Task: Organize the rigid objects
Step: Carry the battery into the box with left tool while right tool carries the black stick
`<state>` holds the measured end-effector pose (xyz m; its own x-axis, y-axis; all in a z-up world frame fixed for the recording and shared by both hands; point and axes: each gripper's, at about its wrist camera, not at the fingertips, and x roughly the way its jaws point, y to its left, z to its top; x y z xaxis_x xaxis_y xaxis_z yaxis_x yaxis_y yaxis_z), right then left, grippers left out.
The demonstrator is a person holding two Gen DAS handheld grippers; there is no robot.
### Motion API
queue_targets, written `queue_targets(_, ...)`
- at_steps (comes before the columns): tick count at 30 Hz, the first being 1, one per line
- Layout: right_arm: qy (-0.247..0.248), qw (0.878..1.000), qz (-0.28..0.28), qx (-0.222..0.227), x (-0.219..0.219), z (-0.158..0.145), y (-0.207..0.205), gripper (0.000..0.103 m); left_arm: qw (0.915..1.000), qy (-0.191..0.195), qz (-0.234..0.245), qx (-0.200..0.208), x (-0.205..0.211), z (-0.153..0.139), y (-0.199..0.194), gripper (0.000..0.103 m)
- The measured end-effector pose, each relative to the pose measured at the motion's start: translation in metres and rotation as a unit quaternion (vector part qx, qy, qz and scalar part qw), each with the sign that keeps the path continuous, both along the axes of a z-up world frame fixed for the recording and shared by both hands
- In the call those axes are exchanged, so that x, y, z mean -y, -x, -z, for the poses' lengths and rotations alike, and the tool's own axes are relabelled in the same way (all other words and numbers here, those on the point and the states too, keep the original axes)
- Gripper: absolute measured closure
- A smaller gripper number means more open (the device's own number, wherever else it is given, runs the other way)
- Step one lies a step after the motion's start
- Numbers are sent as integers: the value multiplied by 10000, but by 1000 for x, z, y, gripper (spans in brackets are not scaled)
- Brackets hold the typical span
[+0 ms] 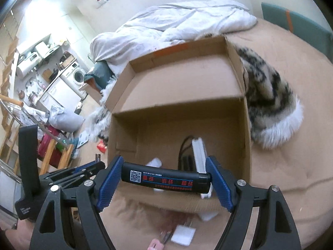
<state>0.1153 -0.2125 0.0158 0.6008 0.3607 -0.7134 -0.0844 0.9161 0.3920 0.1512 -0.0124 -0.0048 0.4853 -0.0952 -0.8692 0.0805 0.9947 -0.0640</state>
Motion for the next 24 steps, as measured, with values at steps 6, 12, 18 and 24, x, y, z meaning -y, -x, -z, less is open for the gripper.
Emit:
queue_targets(6,129,9996,64,-222,4,22,-33,18,9993,-197,265,146,17,18,-20,94)
queue_targets(12,183,9975,60,-684,0,59,-43,18,9992,-233,304,-152,20,58,-28,94)
queue_targets(18,265,9954,-59,-923,-6,76,-48,18,9991,-191,294,-238,19,68,-33,94)
queue_targets(24,390,9919,-140,-1198,-10,93,-54,18,9990,-162,219,-343,19,76,-38,94)
